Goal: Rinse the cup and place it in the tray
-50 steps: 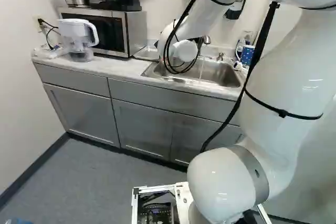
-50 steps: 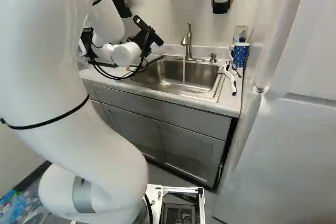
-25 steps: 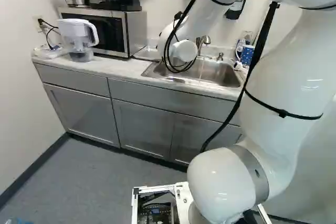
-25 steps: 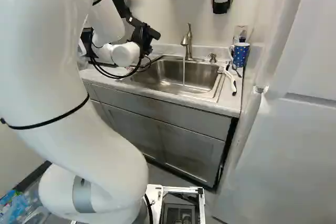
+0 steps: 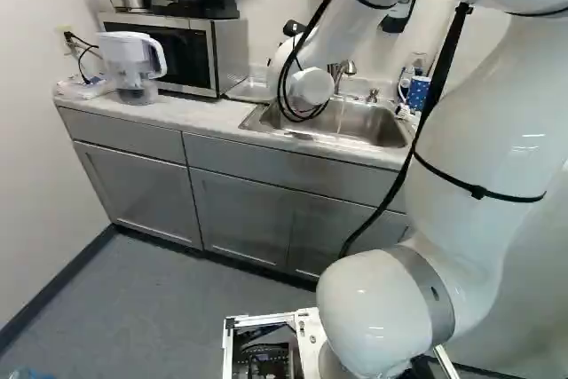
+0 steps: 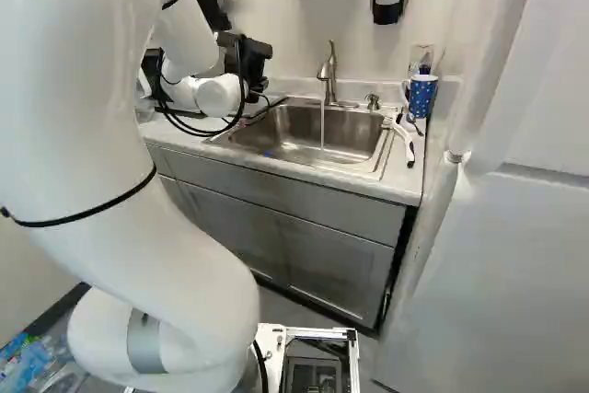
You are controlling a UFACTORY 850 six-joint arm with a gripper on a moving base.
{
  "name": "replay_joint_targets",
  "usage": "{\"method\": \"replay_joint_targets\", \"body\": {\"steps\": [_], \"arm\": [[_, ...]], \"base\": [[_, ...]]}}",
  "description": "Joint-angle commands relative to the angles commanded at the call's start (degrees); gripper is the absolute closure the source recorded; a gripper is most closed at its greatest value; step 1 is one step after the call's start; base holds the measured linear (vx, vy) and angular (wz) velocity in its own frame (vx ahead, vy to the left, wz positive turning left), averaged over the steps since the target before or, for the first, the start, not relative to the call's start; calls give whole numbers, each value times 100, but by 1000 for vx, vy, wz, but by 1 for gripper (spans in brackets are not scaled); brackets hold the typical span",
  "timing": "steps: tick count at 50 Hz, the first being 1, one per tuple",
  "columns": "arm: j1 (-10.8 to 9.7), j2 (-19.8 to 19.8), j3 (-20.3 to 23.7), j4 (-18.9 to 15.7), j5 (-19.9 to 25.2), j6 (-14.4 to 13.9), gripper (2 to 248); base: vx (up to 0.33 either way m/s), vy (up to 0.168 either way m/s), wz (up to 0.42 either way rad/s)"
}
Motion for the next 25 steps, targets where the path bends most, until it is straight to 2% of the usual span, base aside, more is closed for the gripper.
{"method": "replay_joint_targets", "body": {"steps": [24,25], "arm": [[0,0,0,0,0,-1445,127],[0,0,0,0,0,-1445,127]], "base": [[0,0,0],[0,0,0]]}}
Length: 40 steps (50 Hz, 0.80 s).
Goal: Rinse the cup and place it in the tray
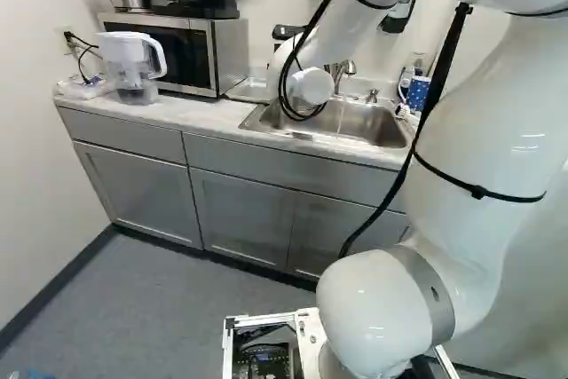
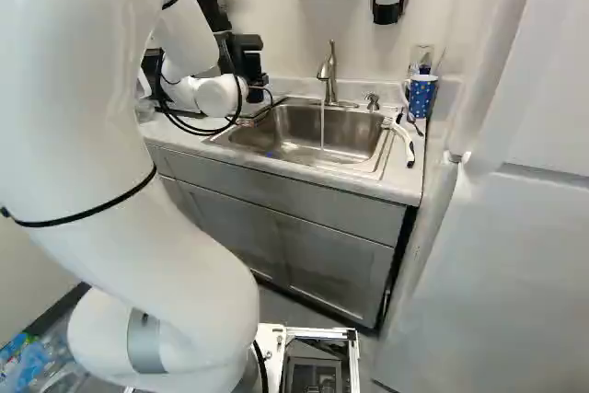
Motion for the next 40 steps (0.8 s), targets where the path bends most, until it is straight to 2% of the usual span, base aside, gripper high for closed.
{"method": "replay_joint_targets", "body": {"steps": [13,40], "arm": [[6,-55,-57,0,0,0,127],[155,-829,-887,0,0,0,127]], "base": [[0,0,0],[0,0,0]]}}
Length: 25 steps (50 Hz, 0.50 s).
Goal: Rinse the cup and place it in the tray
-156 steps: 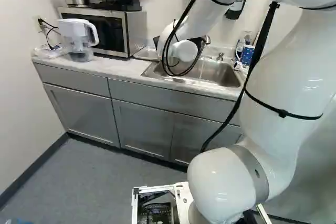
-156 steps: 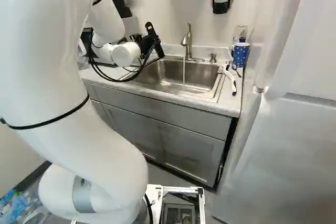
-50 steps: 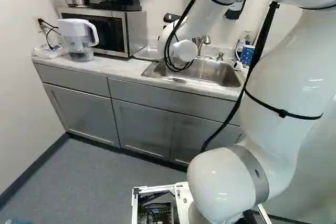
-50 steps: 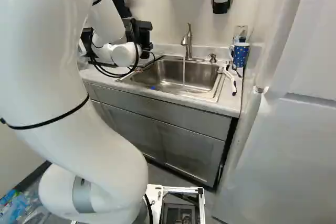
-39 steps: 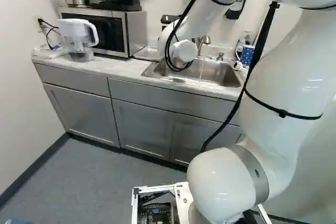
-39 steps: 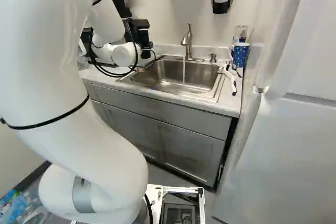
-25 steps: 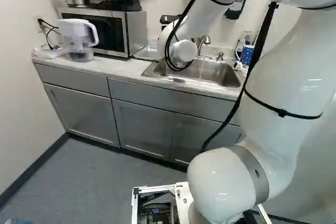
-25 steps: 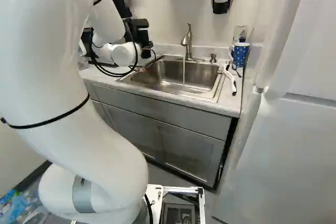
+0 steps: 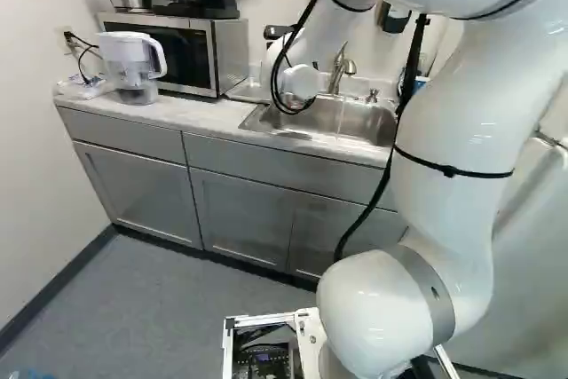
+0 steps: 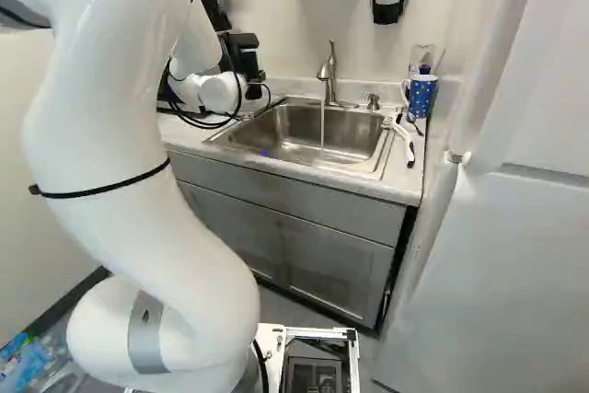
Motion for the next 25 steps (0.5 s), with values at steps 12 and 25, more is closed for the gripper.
{"method": "replay_joint_targets", "body": {"steps": [12,25], "arm": [[63,-434,-372,0,0,0,127],[100,-922,-783,0,8,0,127]], "base": [[0,0,0],[0,0,0]]}}
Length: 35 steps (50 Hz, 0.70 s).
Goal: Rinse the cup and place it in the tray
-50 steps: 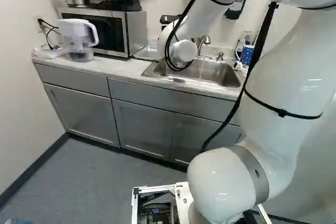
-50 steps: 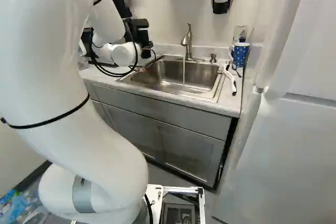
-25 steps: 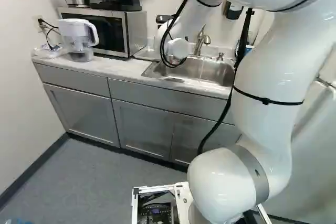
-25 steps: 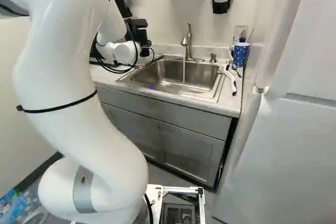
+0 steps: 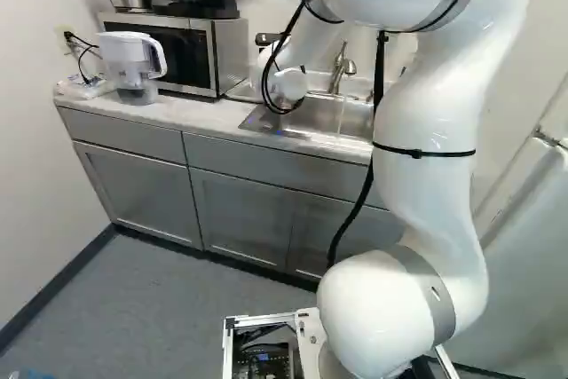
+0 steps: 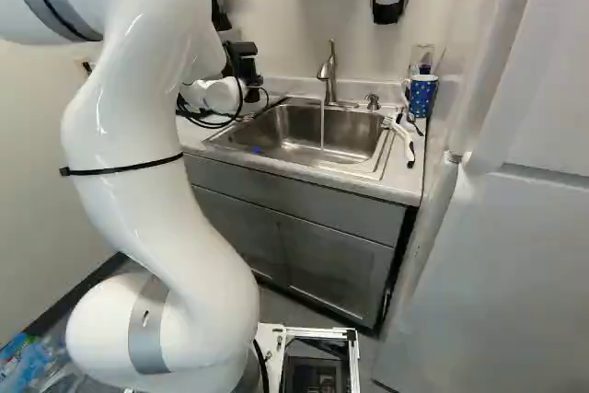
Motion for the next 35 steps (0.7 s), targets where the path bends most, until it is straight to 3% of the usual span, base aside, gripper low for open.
{"method": "replay_joint_targets", "body": {"steps": [26,35], "arm": [[39,-962,-865,0,118,0,127],[39,-1028,-886,0,118,0,127]], "base": [[0,0,0],[0,0,0]]}}
